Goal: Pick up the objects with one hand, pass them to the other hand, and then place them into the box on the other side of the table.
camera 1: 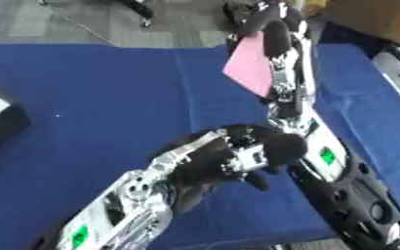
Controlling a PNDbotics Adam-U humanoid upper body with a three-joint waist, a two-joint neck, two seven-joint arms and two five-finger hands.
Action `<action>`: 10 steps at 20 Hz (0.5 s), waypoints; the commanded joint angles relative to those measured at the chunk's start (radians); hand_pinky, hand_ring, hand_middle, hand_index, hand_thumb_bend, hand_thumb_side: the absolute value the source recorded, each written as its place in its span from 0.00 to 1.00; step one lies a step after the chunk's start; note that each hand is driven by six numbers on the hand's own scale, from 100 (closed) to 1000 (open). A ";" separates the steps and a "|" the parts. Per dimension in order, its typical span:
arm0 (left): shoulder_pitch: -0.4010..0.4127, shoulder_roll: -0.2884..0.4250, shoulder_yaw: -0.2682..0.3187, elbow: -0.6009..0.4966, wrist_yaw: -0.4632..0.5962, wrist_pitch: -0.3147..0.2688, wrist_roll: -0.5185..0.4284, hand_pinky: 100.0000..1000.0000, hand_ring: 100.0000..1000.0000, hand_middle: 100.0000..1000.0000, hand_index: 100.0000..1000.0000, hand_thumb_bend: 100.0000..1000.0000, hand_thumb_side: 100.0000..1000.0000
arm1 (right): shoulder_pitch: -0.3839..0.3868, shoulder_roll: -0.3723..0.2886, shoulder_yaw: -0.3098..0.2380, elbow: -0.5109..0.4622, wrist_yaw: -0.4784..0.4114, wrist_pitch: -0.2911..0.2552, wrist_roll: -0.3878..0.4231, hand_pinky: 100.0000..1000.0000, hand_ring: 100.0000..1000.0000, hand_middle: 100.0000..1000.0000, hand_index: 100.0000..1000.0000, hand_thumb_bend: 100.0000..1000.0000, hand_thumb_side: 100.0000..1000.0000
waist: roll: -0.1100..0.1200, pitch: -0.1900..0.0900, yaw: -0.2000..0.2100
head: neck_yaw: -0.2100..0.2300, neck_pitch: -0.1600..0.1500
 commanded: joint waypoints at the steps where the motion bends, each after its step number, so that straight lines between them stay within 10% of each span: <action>1: -0.004 -0.022 -0.002 0.014 -0.015 -0.015 -0.004 0.62 0.66 0.61 0.74 1.00 0.46 | -0.013 -0.007 -0.003 -0.015 0.017 -0.001 -0.024 0.00 0.10 0.06 0.17 0.00 0.41 | -0.001 -0.013 -0.001 | 0.000 -0.002; 10: 0.032 -0.037 0.019 0.080 -0.039 -0.079 0.047 0.62 0.67 0.61 0.74 1.00 0.45 | -0.010 -0.001 0.003 -0.015 0.033 0.001 -0.037 0.00 0.10 0.06 0.17 0.00 0.41 | -0.005 -0.013 -0.003 | -0.001 -0.002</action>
